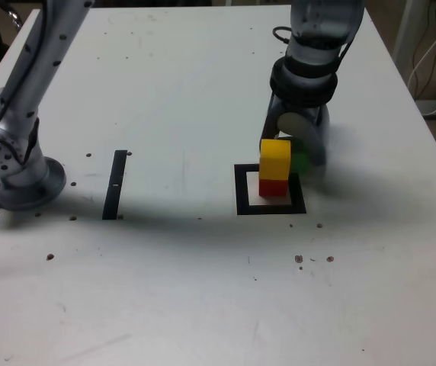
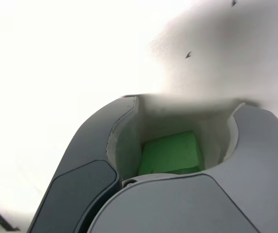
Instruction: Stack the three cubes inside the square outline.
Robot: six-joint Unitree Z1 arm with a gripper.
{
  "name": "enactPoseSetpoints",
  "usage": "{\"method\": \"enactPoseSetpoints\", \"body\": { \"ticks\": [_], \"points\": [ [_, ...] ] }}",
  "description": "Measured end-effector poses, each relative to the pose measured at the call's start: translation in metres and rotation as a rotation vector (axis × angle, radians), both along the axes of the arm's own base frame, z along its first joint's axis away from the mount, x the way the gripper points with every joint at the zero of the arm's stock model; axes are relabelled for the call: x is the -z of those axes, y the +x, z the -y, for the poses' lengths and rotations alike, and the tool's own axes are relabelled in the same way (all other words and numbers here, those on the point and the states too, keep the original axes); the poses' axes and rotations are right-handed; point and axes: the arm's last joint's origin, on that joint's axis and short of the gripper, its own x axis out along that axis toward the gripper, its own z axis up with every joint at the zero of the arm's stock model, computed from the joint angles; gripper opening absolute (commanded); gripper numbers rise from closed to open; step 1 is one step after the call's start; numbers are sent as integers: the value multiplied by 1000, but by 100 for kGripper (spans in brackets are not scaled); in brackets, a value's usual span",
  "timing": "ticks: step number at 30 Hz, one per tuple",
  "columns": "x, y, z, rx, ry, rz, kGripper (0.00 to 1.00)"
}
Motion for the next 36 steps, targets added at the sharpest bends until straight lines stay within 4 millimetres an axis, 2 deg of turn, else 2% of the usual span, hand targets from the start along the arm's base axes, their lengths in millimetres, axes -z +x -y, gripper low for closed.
{"method": "enactPoseSetpoints", "body": {
  "ticks": [7, 11, 17, 23, 27, 33, 36],
  "points": [
    [-2, 5, -2, 13, 31, 47, 9],
    [-6, 4, -3, 13, 56, 70, 1],
    [-32, -2, -3, 12, 75, 154, 0],
    [-42, 0, -3, 46, 76, 171, 0],
    [-71, -2, -3, 80, 79, 200, 0],
    [-118, -26, 3, 116, 105, 199, 0],
    [-132, -34, 11, 129, 111, 202, 0]
  ]
}}
